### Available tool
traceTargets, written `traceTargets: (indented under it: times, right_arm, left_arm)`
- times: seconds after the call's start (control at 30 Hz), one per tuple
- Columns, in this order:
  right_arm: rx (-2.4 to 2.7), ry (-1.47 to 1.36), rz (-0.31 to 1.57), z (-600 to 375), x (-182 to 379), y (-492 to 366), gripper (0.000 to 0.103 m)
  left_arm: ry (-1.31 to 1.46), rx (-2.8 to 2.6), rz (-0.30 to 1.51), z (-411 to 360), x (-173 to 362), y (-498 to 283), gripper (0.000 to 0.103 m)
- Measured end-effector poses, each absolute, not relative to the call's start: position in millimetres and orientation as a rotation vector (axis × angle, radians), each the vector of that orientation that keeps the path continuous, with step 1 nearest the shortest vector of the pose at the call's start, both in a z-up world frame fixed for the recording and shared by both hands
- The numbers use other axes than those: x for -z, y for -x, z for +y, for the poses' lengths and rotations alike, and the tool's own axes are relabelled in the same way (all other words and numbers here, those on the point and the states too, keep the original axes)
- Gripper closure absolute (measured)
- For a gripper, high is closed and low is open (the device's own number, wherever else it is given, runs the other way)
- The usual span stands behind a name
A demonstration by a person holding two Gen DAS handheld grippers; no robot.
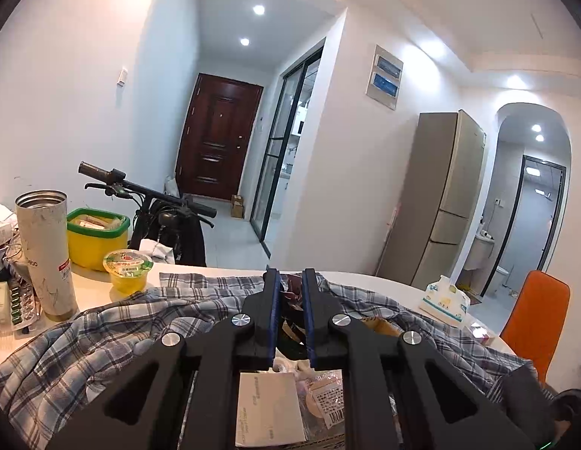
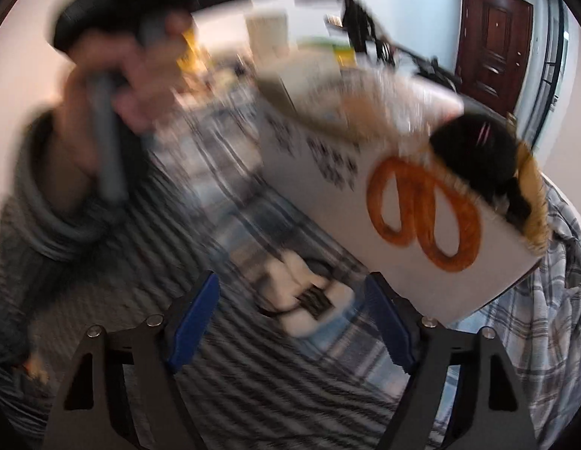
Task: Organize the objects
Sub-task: 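Hold the black cable over the box with the left gripper while the right grasps the white glove item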
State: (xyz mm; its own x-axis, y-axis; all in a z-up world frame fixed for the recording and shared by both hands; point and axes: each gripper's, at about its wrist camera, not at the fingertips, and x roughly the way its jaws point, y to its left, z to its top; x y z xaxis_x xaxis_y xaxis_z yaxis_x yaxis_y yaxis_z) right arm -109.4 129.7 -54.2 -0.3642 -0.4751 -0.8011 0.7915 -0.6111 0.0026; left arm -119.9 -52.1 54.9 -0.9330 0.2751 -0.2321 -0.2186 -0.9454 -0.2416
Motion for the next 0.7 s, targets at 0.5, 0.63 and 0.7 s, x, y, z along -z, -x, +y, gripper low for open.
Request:
traceTargets:
  times: [0.5,0.63,0.7]
  right_arm:
    - [2.035,-0.939,0.429,154.8,48.5,108.3,0.061]
    - [2.038,-0.855,0.418,161.3,27.8,98.8,0.061]
    - [2.047,-0.795,0.396,156.1,8.9,92.2,0.061]
  left_arm:
    - [0.422,-2.855,-0.321,-54.3,-46.5,125.3,0.09]
    - [0.42,-2.848,-0.367,-59.1,-44.5,125.9,0.09]
    - [0.413,-2.849,-0.367,-59.3,-44.6,125.4,0.09]
